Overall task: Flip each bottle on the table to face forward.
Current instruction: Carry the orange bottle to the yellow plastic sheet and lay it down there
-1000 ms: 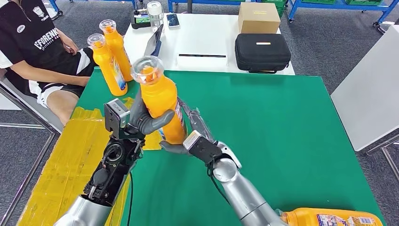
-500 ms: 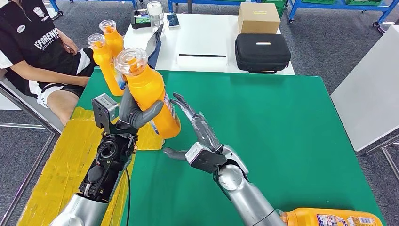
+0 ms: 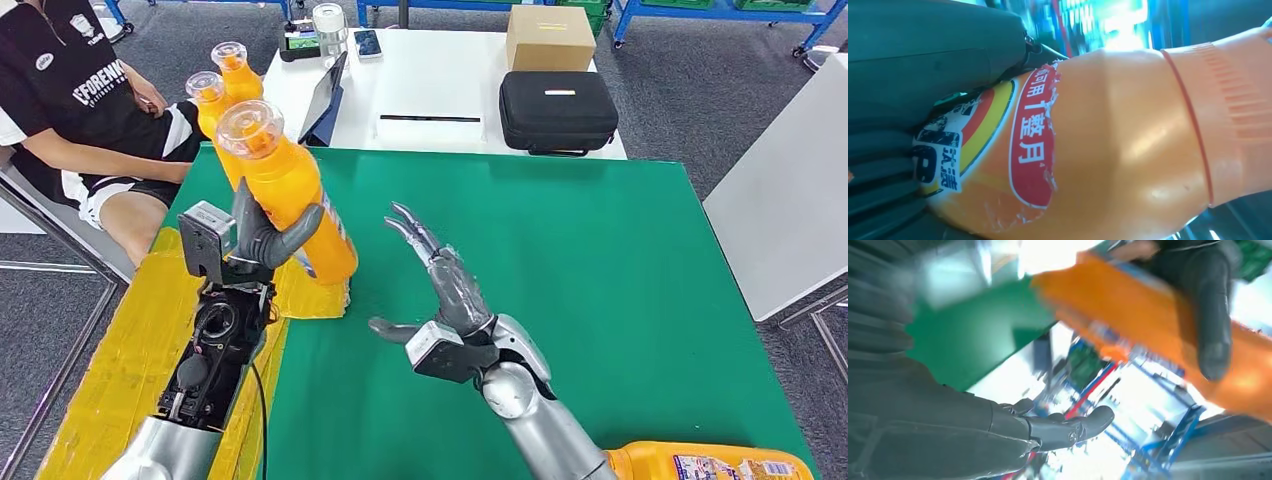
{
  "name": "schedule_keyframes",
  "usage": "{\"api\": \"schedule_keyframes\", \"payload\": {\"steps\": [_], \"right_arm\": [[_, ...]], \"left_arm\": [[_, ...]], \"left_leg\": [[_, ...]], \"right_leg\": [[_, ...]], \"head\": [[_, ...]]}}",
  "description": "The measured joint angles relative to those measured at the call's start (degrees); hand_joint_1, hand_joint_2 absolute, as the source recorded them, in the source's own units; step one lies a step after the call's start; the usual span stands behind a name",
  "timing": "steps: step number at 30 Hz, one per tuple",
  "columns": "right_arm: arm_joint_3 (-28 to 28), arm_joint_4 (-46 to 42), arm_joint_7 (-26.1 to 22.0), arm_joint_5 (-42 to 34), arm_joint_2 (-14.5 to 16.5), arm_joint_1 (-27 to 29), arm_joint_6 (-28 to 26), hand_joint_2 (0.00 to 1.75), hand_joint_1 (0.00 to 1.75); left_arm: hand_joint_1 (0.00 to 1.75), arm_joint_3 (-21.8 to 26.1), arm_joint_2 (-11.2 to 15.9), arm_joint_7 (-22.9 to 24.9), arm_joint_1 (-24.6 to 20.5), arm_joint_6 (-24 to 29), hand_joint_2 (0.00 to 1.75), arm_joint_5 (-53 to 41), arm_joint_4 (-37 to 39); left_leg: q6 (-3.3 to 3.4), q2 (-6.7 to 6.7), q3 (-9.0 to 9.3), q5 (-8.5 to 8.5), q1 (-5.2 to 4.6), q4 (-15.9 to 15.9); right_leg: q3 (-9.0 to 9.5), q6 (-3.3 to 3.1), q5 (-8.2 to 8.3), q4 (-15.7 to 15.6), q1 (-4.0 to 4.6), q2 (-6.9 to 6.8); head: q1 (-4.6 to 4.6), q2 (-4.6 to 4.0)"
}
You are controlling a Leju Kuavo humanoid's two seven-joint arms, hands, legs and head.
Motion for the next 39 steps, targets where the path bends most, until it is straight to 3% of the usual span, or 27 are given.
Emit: {"api": "schedule_keyframes", "payload": {"steps": [4, 6, 8, 9, 11, 16, 24, 26, 29, 30, 38, 39], "right_arm": [[-1.49, -6.18, 3.47, 8.18, -2.65, 4.06, -3.14, 1.75, 0.00], [-3.09, -10.37, 5.55, 11.87, -4.87, 6.90, -5.11, 1.75, 0.00], [-6.10, -15.02, 5.60, 12.74, -7.29, 10.46, -5.49, 1.75, 0.00], [-7.98, -17.04, 4.98, 12.50, -8.17, 12.17, -5.02, 1.75, 0.00], [-11.42, -20.30, 3.88, 12.44, -9.18, 15.07, -4.03, 1.75, 0.00], [-15.84, -24.88, 3.63, 13.14, -9.97, 18.44, -3.27, 1.75, 0.00], [-17.94, -26.29, 3.73, 12.62, -10.41, 19.36, -2.99, 1.75, 0.00], [-18.85, -26.31, 3.43, 11.56, -10.64, 19.41, -2.68, 1.75, 0.00], [-21.06, -25.77, 2.29, 9.15, -11.05, 19.11, -1.85, 1.75, 0.00], [-21.33, -25.52, 2.15, 9.02, -11.06, 18.99, -1.75, 1.75, 0.00], [-21.68, -24.25, 1.83, 8.96, -11.06, 18.12, -1.23, 1.75, 0.00], [-21.68, -24.07, 1.84, 8.96, -11.06, 17.83, -1.03, 1.75, 0.00]], "left_arm": [[1.75, 1.50, 1.22, 2.43, -0.01, 16.23, 1.75, -23.00, 0.53], [1.75, 1.24, 3.02, 5.84, -1.40, 18.31, 1.75, -42.26, 3.44], [1.75, 0.73, 5.61, 5.89, -3.46, 18.02, 1.75, -61.67, 9.30], [1.75, 0.64, 6.83, 4.81, -4.31, 18.15, 1.75, -68.54, 12.56], [1.75, 0.71, 8.85, 3.05, -5.69, 18.32, 1.75, -73.43, 18.39], [1.75, 1.33, 11.98, -0.03, -8.87, 17.68, 1.75, -61.07, 29.32], [1.75, 1.83, 14.19, -2.91, -9.85, 16.17, 1.75, -58.81, 35.48], [1.75, 2.57, 15.54, -6.22, -9.99, 12.99, 1.75, -56.10, 37.66], [1.75, 4.06, 19.41, -12.79, -10.22, 3.30, 1.75, -45.96, 41.04], [1.75, 4.07, 20.08, -12.94, -10.25, 1.93, 1.75, -44.05, 41.02], [1.75, 3.99, 22.12, -13.15, -9.81, -0.25, 1.75, -40.03, 40.82], [1.56, 3.98, 22.31, -13.15, -9.70, -0.51, 1.75, -39.20, 40.66]], "left_leg": [[0.00, -0.05, 0.01, -0.01, -0.01, 0.00], [0.00, -0.22, 0.02, -0.01, -0.03, 0.00], [0.00, -0.30, 0.01, -0.01, -0.05, 0.00], [0.00, -0.21, 0.01, -0.01, -0.06, -0.01], [-0.01, 0.09, 0.01, -0.01, -0.06, -0.01], [-0.01, 0.18, 0.04, 0.00, -0.04, -0.01], [-0.02, 0.20, 0.04, 0.00, 0.01, -0.01], [-0.02, 0.19, 0.03, 0.00, 0.01, -0.02], [-0.02, 0.18, 0.09, -0.01, 0.01, -0.03], [-0.03, 0.19, 0.12, -0.01, 0.01, -0.04], [-0.06, 0.18, 0.25, 0.01, 0.02, -0.04], [-0.07, 0.19, 0.27, 0.02, 0.02, -0.04]], "right_leg": [[-0.03, 0.00, -0.01, -0.02, 0.00, -0.02], [-0.01, 0.00, -0.03, -0.04, 0.00, -0.19], [0.04, 0.00, -0.02, -0.03, -0.01, -0.29], [0.04, 0.01, 0.00, -0.03, -0.02, -0.22], [-0.02, 0.02, 0.04, -0.02, -0.04, 0.03], [-0.03, 0.02, 0.05, -0.02, -0.02, 0.12], [-0.03, 0.02, 0.05, -0.01, 0.01, 0.12], [-0.02, 0.02, 0.05, -0.01, 0.00, 0.12], [0.06, 0.01, 0.04, -0.01, -0.01, 0.12], [0.08, 0.01, 0.04, -0.01, -0.01, 0.12], [0.20, 0.01, 0.05, 0.00, -0.01, 0.12], [0.22, 0.01, 0.05, 0.00, -0.01, 0.12]], "head": [[-0.01, 0.00], [0.01, 0.00], [0.01, 0.00], [0.01, 0.00], [0.01, 0.00], [0.00, 0.00], [0.02, 0.00], [0.01, 0.00], [0.00, 0.00], [0.00, 0.00], [0.00, 0.00], [0.00, 0.00]]}}
